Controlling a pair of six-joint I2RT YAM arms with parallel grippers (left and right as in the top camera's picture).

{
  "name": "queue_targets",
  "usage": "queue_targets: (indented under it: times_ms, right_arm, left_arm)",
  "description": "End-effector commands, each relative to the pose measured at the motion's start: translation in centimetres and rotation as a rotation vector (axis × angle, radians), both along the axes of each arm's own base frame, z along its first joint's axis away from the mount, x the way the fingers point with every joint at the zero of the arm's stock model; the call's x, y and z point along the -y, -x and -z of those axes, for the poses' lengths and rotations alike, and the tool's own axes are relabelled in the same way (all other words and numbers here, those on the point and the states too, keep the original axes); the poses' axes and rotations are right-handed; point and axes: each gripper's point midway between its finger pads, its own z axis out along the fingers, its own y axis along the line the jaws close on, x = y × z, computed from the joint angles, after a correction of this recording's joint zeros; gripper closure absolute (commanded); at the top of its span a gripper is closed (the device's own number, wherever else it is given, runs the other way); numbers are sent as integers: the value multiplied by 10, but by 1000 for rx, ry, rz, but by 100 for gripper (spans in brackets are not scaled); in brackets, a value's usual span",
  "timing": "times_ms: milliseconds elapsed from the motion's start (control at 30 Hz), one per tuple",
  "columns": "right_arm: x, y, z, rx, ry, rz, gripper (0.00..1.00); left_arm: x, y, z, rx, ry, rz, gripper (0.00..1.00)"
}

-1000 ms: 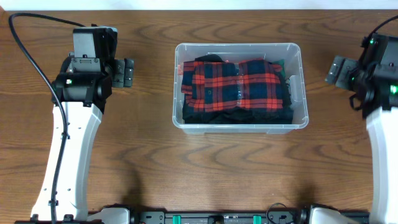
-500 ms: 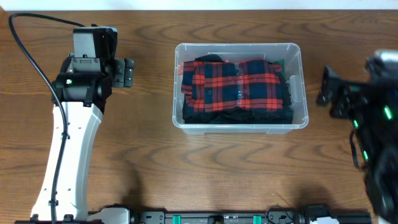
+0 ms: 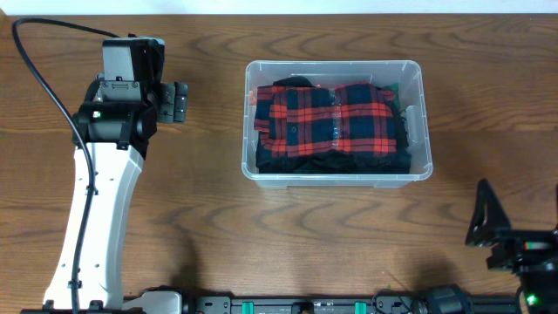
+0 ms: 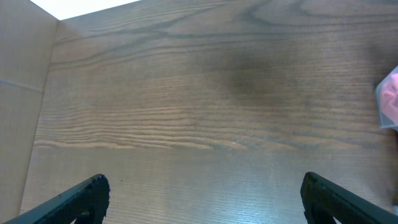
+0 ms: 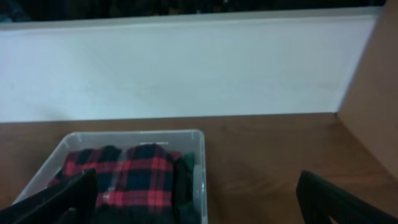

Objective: Pack container

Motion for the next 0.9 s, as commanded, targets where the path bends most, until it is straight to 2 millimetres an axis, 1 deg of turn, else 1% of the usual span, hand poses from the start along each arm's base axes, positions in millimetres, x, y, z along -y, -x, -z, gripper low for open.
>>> queue_targets:
  times_ms: [0, 200, 267, 433, 533, 700, 867]
  right_arm:
    - [-8, 1, 32, -42, 1, -48, 1]
    - [-11, -3, 78, -60, -82, -41, 1]
    - [-12, -9, 91, -52, -92, -40, 1]
    - [-17, -32, 118, 7, -102, -46, 1]
    - [-20, -47, 130, 52, -111, -49, 1]
    - [-26, -68, 146, 157, -130, -65, 1]
    - [-30, -77, 160, 246, -146, -78, 1]
  left_arm:
    - [-3, 1, -8, 19, -2, -14, 2]
    - [-3, 1, -8, 19, -2, -14, 2]
    - [-3, 1, -8, 19, -2, -14, 2]
    - [-3, 1, -8, 19, -2, -14, 2]
    - [-3, 1, -8, 19, -2, -14, 2]
    - [-3, 1, -8, 19, -2, -14, 2]
    - [-3, 1, -8, 19, -2, -14, 2]
